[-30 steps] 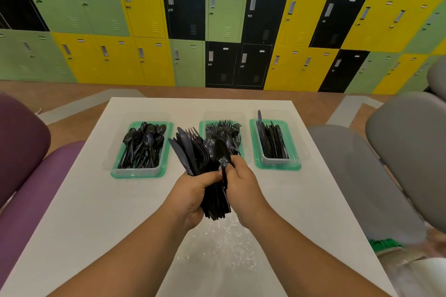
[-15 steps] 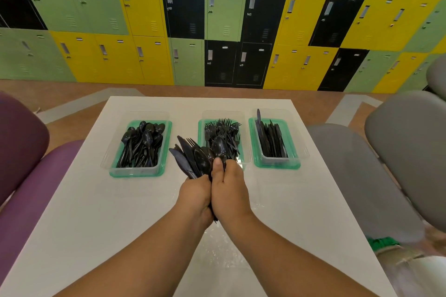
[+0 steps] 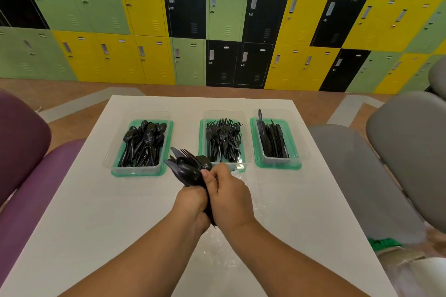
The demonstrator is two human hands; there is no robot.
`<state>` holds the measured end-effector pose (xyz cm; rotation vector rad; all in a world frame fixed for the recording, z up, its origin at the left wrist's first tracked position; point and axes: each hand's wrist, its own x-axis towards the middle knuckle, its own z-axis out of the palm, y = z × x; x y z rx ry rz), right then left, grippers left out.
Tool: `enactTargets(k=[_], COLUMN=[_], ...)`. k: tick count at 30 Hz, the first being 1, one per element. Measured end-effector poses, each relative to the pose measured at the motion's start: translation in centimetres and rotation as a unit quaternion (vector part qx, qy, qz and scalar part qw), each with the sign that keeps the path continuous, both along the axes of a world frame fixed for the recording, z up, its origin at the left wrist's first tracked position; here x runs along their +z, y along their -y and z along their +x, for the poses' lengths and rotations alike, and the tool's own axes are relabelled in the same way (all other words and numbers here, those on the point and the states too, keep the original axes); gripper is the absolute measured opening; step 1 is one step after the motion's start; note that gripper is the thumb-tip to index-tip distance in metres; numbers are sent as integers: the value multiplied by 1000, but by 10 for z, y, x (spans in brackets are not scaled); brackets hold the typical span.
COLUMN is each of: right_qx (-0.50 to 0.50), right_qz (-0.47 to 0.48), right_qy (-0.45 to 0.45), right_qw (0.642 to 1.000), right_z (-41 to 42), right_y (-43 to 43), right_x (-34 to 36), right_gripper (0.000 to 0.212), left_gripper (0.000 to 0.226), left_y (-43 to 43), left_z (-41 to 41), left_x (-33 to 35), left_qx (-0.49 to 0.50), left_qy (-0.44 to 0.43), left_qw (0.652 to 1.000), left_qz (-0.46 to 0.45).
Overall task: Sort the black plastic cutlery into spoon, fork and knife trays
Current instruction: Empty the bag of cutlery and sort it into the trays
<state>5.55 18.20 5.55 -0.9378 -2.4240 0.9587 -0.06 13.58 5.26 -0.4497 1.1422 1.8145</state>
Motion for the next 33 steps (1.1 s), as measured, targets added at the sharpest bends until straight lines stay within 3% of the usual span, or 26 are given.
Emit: enactTargets(k=[1,3,5,9,12,13,17,19,24,29,33], right_qx=[-15,-57,-103,-94,-54,-36,14,5,16,43,56], right_qz=[-28,-175,-340,-409,-504,-518,-443,-446,-490,-507,-497], right_qy=[-10,-41,-53,-43,-54,-54,-40,-66,-109,-122,-104], right_qw=[999,982,933,907,860,853,896,892,865,852,860], right_z=[-1,-3,-4,-1,0,0,-5,-9,-13,-18,-27], right_y=[-3,-10,-16,-20,-19,-18,-17,-16,-20,-11,-2], right_x=[1,6,11,13,19,21,12,8,7,5,5], right_gripper=[38,51,61,71,64,60,36,20,20,5,16], left_gripper=[13,16,24,9,7,10,26,30,29,20,19], left_y=[1,4,8,14,18,20,30,34,45,55,67], left_z=[-2,-6,-11,-17,-18,-18,-17,-14,-20,-19,-24], left_x=[-1,-3,-4,-1,2,3,4,8,14,19,21], left_qx=[-16,-31,-32,-39,-46,-48,-113,-147,-135,-84,-56], left_qy=[-21,-57,-74,-106,-123,-132,-223,-247,-231,-213,-207], left_qw=[999,996,996,992,991,990,968,958,964,974,977], left_qz=[-28,-53,-46,-48,-37,-28,14,22,13,0,-10])
